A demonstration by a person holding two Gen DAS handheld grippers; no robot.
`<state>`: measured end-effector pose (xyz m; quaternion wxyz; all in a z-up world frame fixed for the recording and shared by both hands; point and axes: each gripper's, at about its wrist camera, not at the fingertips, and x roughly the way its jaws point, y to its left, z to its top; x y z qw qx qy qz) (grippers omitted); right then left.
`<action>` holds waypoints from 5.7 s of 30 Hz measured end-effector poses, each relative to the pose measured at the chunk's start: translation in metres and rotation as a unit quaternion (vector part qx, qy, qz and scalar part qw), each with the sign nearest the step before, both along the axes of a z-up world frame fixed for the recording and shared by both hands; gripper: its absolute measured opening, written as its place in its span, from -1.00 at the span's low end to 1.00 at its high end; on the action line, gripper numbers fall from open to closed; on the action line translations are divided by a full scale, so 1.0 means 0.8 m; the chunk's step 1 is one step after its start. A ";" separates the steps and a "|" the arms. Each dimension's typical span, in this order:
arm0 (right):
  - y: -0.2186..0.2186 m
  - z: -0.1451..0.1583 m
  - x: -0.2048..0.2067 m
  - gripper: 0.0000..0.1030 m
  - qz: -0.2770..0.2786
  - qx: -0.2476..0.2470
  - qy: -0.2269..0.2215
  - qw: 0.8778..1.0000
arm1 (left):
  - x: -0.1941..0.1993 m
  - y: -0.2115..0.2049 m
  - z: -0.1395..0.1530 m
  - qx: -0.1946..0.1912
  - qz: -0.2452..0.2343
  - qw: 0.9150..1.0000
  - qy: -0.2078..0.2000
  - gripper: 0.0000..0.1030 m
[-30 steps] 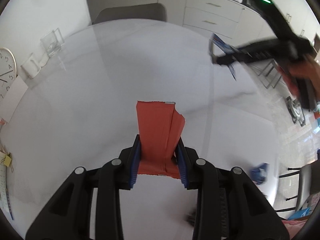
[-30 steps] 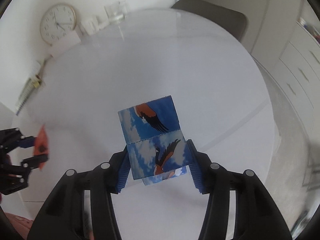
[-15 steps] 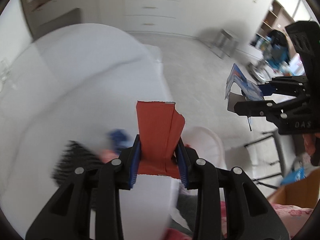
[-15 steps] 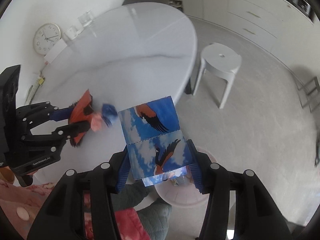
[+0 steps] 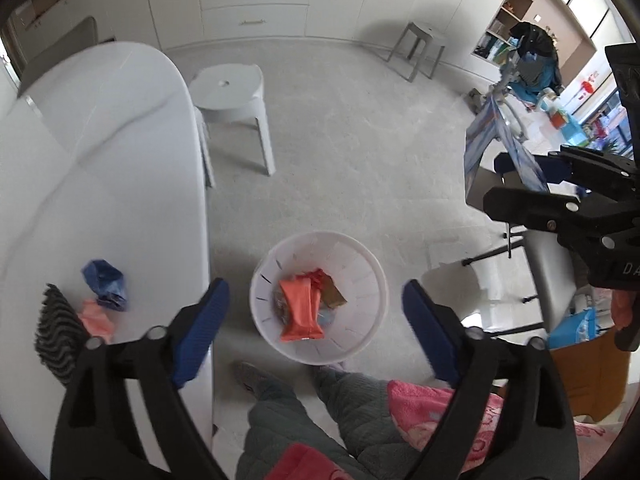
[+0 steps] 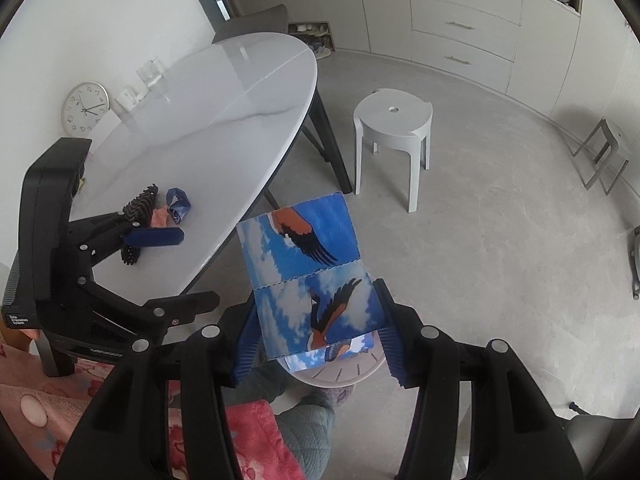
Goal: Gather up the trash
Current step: 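Carry both items over the bin and open the left then right gripper, then grasp the blue crumpled item with the right gripper while the left approaches the black mesh, then grasp the black foam mesh net with the left gripper, then carry both items over the bin and open the left then right gripper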
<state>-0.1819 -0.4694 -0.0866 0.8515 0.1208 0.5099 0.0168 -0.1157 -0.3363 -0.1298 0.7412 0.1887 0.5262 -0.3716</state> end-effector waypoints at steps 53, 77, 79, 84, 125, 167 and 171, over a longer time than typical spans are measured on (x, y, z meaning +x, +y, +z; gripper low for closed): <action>0.273 -0.116 0.255 0.49 0.251 -0.026 0.070 0.965 | 0.087 0.339 -0.022 0.035 0.314 0.949 0.013 0.75; 0.217 -0.103 0.232 -0.50 0.214 0.015 0.057 0.975 | 0.099 0.319 -0.016 0.043 0.316 0.948 0.006 0.75; 0.203 -0.095 0.217 -0.50 0.203 0.010 0.052 0.978 | 0.100 0.311 -0.012 0.041 0.311 0.950 -0.001 0.75; 0.167 -0.072 0.174 -0.50 0.172 0.006 0.042 0.984 | 0.111 0.289 -0.017 0.037 0.305 0.952 0.004 0.75; 0.126 -0.058 0.104 -0.50 0.135 0.034 0.013 0.990 | 0.190 0.277 -0.048 0.061 0.405 0.902 0.139 -0.70; -0.068 -0.055 -0.065 -0.50 -0.042 0.020 0.012 0.999 | -0.039 -0.048 -0.046 0.079 0.012 0.997 -0.008 0.32; -0.054 -0.066 -0.050 -0.49 -0.022 0.018 0.021 0.999 | -0.037 -0.030 -0.027 0.085 0.029 0.995 -0.041 0.37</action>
